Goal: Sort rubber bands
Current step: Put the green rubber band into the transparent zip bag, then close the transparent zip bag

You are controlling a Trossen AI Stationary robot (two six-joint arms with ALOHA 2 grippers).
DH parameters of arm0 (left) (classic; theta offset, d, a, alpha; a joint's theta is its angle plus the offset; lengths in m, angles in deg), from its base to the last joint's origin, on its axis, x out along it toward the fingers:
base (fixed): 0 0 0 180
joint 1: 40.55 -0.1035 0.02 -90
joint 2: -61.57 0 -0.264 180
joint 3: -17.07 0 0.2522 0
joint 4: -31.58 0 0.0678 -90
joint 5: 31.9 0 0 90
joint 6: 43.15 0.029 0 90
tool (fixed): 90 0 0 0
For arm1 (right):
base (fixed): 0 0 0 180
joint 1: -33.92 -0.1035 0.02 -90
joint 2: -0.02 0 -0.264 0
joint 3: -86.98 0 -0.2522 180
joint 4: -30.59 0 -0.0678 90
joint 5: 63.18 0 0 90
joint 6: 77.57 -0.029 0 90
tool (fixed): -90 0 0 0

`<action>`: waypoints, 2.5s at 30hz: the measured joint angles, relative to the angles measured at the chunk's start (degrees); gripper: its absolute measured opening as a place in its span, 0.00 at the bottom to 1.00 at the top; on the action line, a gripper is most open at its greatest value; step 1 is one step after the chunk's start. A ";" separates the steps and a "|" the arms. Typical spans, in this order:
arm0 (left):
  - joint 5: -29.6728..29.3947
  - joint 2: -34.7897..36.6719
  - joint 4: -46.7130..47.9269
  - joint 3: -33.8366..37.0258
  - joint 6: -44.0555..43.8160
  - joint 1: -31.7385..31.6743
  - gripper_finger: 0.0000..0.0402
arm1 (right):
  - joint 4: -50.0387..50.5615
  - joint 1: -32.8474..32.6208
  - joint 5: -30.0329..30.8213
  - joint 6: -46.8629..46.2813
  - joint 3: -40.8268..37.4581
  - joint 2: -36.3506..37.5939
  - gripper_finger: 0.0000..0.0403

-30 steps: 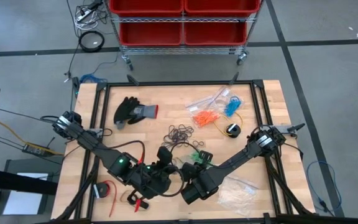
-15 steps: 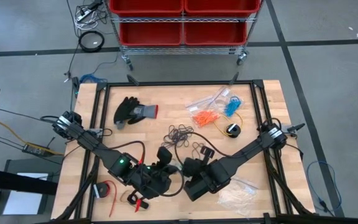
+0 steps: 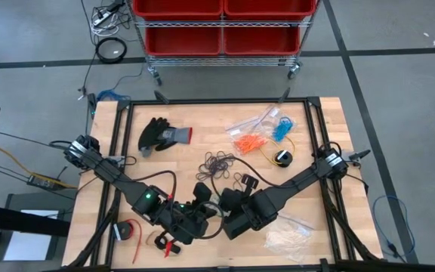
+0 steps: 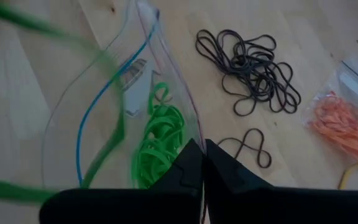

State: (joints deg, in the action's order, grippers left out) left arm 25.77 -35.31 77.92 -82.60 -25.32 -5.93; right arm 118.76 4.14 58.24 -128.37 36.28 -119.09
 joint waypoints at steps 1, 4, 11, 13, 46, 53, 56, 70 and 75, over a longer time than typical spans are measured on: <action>0.22 0.00 0.00 0.00 -0.03 -0.01 0.00 | -0.04 0.00 -0.04 0.00 0.00 0.00 0.00; 1.53 -0.10 0.02 0.00 -0.46 -0.03 0.00 | -0.24 0.04 -0.06 0.09 0.00 0.00 0.00; 1.98 -3.05 1.21 0.00 -0.51 -1.04 0.00 | -1.37 -0.04 -0.61 0.48 0.00 0.00 0.00; 1.98 -4.43 1.68 0.00 -0.51 -1.73 0.00 | -2.16 -0.04 -0.64 1.06 0.00 0.00 0.00; -14.67 -1.64 14.06 0.00 -7.77 -4.14 0.46 | 2.14 -1.04 -1.67 -0.52 0.02 -0.02 0.00; -13.96 5.50 17.11 3.63 -12.98 -4.86 0.40 | 1.95 -2.63 -1.17 -1.23 0.02 -0.03 0.00; -10.99 11.12 11.31 10.67 -12.95 -5.56 0.37 | 1.91 -3.26 -0.79 -1.84 0.02 0.15 0.00; 22.37 25.54 -55.26 51.60 -12.14 -12.11 0.34 | -7.07 -4.99 3.77 4.80 0.07 3.02 0.00; 24.24 23.74 -59.04 52.17 -12.64 -11.82 0.34 | -8.63 -3.65 4.06 6.95 0.07 3.02 0.00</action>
State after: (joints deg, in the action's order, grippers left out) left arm 50.02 -11.57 18.87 -30.43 -37.96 -17.75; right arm 110.14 0.49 62.30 -121.42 36.35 -116.07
